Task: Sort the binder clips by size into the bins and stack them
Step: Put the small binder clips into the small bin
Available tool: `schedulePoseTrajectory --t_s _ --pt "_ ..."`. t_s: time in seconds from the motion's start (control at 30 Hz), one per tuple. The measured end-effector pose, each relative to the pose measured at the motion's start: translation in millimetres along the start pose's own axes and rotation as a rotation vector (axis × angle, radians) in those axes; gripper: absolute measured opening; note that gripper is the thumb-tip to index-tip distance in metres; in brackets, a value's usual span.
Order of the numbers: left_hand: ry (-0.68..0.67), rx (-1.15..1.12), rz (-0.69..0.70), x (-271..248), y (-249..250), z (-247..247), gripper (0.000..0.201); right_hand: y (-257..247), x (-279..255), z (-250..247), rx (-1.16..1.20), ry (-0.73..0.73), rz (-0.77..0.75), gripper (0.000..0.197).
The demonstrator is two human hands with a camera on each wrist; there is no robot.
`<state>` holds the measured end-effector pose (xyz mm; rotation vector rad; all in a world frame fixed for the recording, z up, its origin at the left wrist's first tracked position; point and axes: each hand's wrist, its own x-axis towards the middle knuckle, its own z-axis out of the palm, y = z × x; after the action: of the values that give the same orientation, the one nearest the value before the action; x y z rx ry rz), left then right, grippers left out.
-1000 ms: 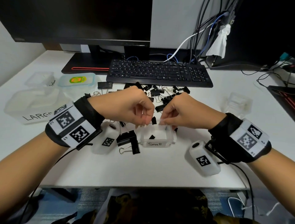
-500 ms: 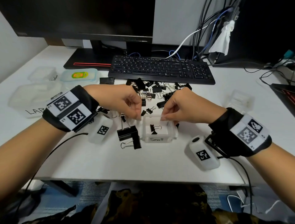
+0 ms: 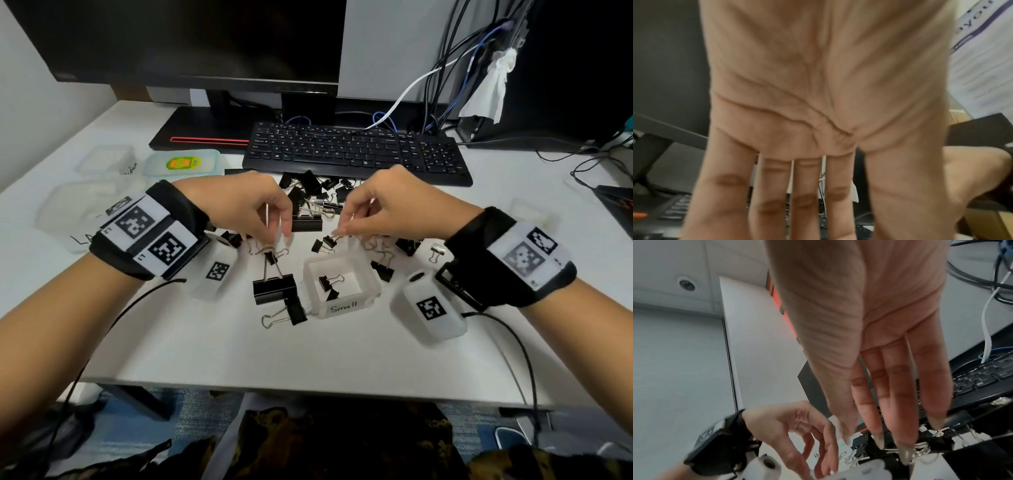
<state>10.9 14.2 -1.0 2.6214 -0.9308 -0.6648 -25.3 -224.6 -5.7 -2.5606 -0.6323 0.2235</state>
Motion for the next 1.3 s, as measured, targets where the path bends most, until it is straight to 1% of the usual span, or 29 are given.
schedulePoseTrajectory --t_s 0.07,0.1,0.2,0.27,0.33,0.43,0.53,0.7,0.87,0.97,1.03,1.17,1.3 --pt "-0.018 0.038 -0.031 2.9 -2.7 1.4 0.020 -1.4 10.4 1.5 -0.112 -0.041 -0.007 0.020" --pt "-0.033 0.055 -0.046 4.7 -2.5 3.5 0.021 -3.1 14.8 3.6 -0.167 -0.075 -0.003 0.024" --pt "-0.035 0.104 -0.088 11.1 -3.1 10.5 0.032 -6.4 26.8 11.6 -0.291 -0.150 0.001 0.033" --pt "-0.024 0.122 -0.108 13.8 -5.5 14.4 0.030 -6.9 33.2 16.3 -0.328 -0.181 -0.012 0.034" --pt "-0.026 0.124 -0.120 16.1 -8.4 16.8 0.025 -5.7 36.8 18.8 -0.344 -0.195 -0.011 0.030" --pt "-0.026 0.135 -0.134 17.2 -12.5 18.0 0.022 -4.2 40.7 22.5 -0.328 -0.203 -0.004 0.021" --pt "-0.012 0.184 -0.126 19.6 -11.6 20.0 0.026 -3.0 44.0 24.9 -0.326 -0.207 0.003 0.014" --pt "-0.013 0.166 -0.111 22.4 -12.0 22.4 0.030 -0.4 45.0 26.8 -0.292 -0.212 0.013 0.018" --pt "0.026 0.200 -0.087 22.5 -13.6 21.4 0.025 0.1 42.0 28.4 -0.294 -0.157 -0.005 0.010" --pt "0.005 0.203 -0.088 22.3 -15.2 21.2 0.024 0.5 40.1 25.1 -0.289 -0.150 -0.018 0.008" --pt "-0.007 0.198 -0.093 22.0 -15.9 20.7 0.024 1.8 37.3 20.6 -0.269 -0.114 -0.027 0.009" --pt "-0.031 0.194 -0.090 22.0 -14.8 19.5 0.021 -1.4 25.6 4.7 -0.150 -0.026 -0.061 0.014" --pt "-0.051 0.180 -0.071 21.8 -13.5 18.0 0.020 -14.1 7.2 -8.7 0.030 -0.096 -0.096 0.008"
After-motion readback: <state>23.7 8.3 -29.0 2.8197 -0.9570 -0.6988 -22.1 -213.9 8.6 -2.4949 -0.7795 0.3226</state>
